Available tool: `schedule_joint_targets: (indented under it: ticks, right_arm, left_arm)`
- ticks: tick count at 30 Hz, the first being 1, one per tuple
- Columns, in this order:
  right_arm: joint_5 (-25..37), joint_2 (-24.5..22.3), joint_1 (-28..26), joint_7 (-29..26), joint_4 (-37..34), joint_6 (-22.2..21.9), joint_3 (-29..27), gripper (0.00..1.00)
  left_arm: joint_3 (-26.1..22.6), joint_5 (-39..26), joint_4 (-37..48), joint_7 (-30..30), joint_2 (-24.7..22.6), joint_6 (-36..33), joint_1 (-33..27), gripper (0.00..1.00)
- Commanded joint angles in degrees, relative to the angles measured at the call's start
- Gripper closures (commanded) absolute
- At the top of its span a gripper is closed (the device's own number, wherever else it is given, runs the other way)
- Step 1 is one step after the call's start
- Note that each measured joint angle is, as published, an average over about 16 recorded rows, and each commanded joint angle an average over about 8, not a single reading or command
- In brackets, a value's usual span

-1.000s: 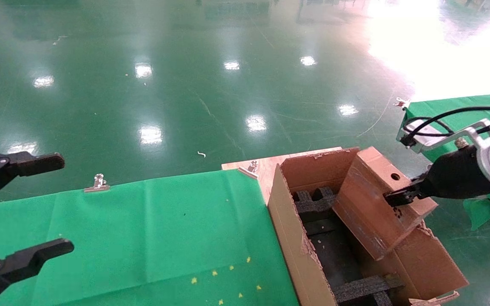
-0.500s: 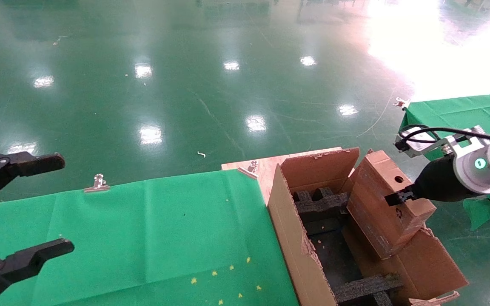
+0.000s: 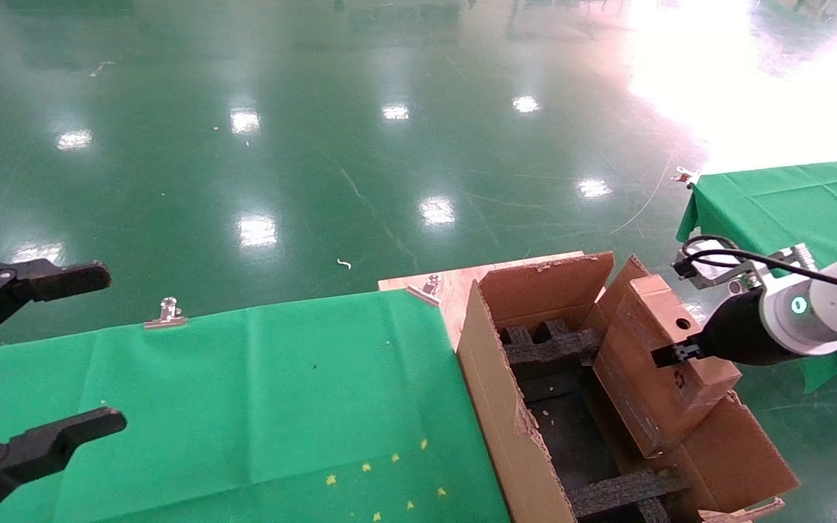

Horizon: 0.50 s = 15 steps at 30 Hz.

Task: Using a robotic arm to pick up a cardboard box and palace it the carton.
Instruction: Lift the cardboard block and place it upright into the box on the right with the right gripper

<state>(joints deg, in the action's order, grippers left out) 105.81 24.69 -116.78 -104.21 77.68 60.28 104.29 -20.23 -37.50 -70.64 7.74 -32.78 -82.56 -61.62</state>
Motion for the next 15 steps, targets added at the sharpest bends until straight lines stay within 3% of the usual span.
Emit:
schedule_joint_targets:
  ticks: [1, 15]
  right_arm:
    - [0.02, 0.05, 0.55, -0.59, -0.01, -0.61, 0.12, 1.00]
    - [3.77, 0.94, 5.11, -4.84, -0.28, -5.31, 1.79, 1.00]
  left_arm:
    - [0.00, 0.00, 0.00, 0.00, 0.00, 0.00, 0.00, 0.00]
    - [0.00, 0.00, 0.00, 0.00, 0.00, 0.00, 0.00, 0.00]
